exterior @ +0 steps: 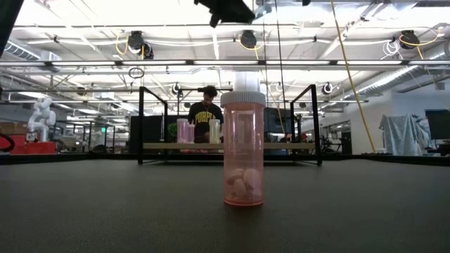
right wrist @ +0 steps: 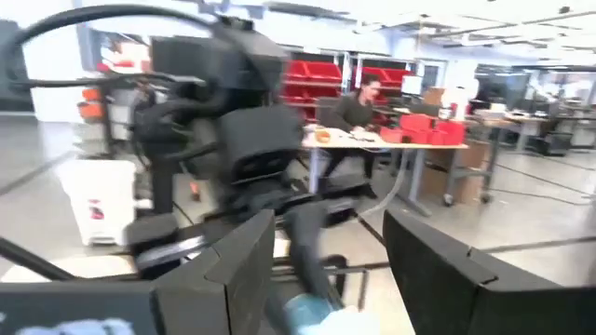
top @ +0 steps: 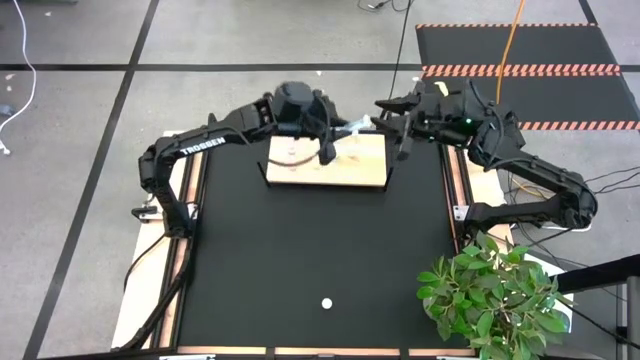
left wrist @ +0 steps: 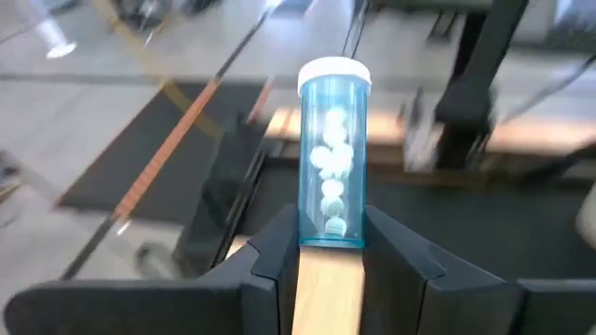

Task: Pick and place medicine bottles onto shelf by color
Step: Put the blue pill bottle on the shelf aligned with the other blue pill bottles

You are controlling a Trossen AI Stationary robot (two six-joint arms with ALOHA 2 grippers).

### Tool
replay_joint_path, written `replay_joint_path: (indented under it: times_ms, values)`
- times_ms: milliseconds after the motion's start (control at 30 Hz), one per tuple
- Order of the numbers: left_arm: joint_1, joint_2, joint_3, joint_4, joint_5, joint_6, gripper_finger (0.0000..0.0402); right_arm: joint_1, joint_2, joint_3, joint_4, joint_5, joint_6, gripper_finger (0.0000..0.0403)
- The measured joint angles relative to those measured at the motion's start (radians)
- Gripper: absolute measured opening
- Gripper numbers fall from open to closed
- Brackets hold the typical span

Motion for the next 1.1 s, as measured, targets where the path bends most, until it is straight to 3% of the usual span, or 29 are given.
replay_joint_path:
  times_ms: [167, 300, 433, 567, 800, 1100]
  values:
    - [0.037, 0.0, -0.022, 0.218, 0.183, -0.067, 0.0102, -0.025, -0.031, -0.002, 0.044, -0.135, 0.068, 0.0217]
    - [0.044, 0.0, -0.098, 0.494, 0.319, -0.148, 0.0102, -0.042, -0.071, -0.001, 0.072, -0.179, 0.101, 0.0241]
    - [0.038, 0.0, -0.198, 0.765, 0.378, -0.21, 0.0102, -0.042, -0.086, -0.001, 0.064, -0.178, 0.102, 0.0263]
    - [0.028, 0.001, -0.286, 0.913, 0.385, -0.228, 0.0102, -0.042, -0.084, -0.001, 0.059, -0.181, 0.106, 0.0274]
    - [-0.016, 0.001, -0.304, 0.938, 0.382, -0.178, 0.0102, -0.036, -0.015, -0.001, 0.075, -0.272, 0.144, 0.0263]
    - [-0.009, 0.001, -0.304, 0.942, 0.386, -0.174, 0.0102, -0.027, 0.003, -0.001, 0.154, -0.263, 0.136, 0.0233]
